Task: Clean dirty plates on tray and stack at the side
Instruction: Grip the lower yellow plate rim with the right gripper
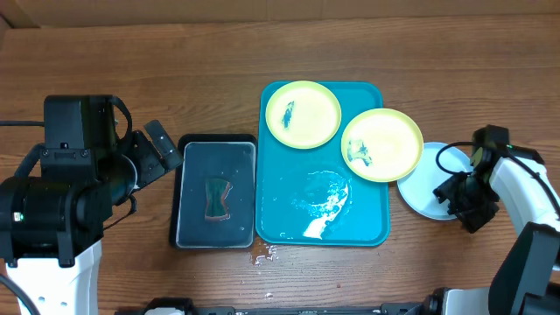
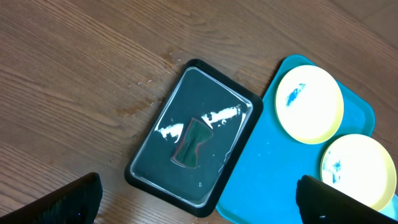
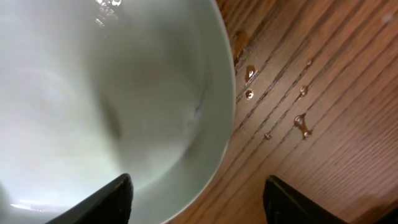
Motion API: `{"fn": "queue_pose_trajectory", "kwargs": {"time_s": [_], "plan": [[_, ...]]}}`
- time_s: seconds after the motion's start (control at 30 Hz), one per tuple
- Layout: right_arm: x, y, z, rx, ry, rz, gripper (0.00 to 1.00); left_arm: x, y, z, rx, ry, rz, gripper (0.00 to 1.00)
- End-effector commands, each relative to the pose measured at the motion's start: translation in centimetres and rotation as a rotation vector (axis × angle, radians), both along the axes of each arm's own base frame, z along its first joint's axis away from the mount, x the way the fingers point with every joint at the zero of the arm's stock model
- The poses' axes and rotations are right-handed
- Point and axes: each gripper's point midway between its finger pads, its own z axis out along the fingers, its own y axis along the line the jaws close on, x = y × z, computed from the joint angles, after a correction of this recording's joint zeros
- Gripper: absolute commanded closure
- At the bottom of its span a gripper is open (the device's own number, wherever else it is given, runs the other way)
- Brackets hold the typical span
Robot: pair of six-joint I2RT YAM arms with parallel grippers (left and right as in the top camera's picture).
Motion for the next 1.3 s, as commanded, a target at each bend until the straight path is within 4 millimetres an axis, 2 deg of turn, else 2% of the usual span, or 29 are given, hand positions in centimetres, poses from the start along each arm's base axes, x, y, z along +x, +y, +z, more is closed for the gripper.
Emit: {"fn": "queue_pose_trajectory", "kwargs": {"time_s": [0.0,0.1,0.17,0.23,0.3,0.37,0.47,0.63,0.87,1.03,1.13,1.2,1.27], "plan": [[2.7,-1.0,2.6,-0.068,-0.097,0.033,0.3,0.1,-0.1,0.4,-0.008,-0.013,-0.003,0.0],[6.0,1.0,4.9,0.035,-0.249,0.247,0.32,-0.3,0.0,0.2,-0.008,0.003,-0.002,0.0],[8.3,3.5,6.7,0.15,-0.384,0.434,0.33,-0.3,0.0,0.2,-0.008,0.003,-0.003,0.0],[9.7,5.7,7.9,0.252,-0.496,0.546,0.34,-0.3,0.0,0.2,-0.008,0.003,-0.002,0.0],[10.5,6.7,8.2,0.295,-0.547,0.571,0.38,-0.3,0.0,0.2,-0.008,0.003,-0.002,0.0],[11.0,6.7,7.8,0.265,-0.559,0.588,0.42,-0.3,0.0,0.2,-0.008,0.003,-0.002,0.0],[11.6,5.8,6.3,0.173,-0.544,0.581,0.44,-0.3,0.0,0.2,-0.005,0.003,-0.001,0.0],[11.9,5.3,3.3,0.114,-0.498,0.511,0.55,-0.3,0.0,0.2,-0.007,0.003,-0.001,0.0],[12.0,5.0,2.3,0.107,-0.472,0.484,0.68,-0.3,-0.1,0.2,-0.008,0.004,-0.002,0.0],[12.2,5.9,1.5,0.124,-0.474,0.501,0.62,-0.3,0.0,0.2,-0.007,0.006,-0.003,0.0],[11.9,6.6,0.0,0.141,-0.441,0.516,0.72,-0.3,-0.1,0.1,-0.008,0.006,-0.003,0.01],[11.7,6.8,-0.4,0.155,-0.425,0.514,0.93,-0.3,-0.1,0.1,-0.004,0.006,-0.01,0.0],[11.5,6.8,-0.1,0.159,-0.416,0.513,0.96,-0.3,-0.1,0.1,0.001,0.007,-0.016,0.0]]}}
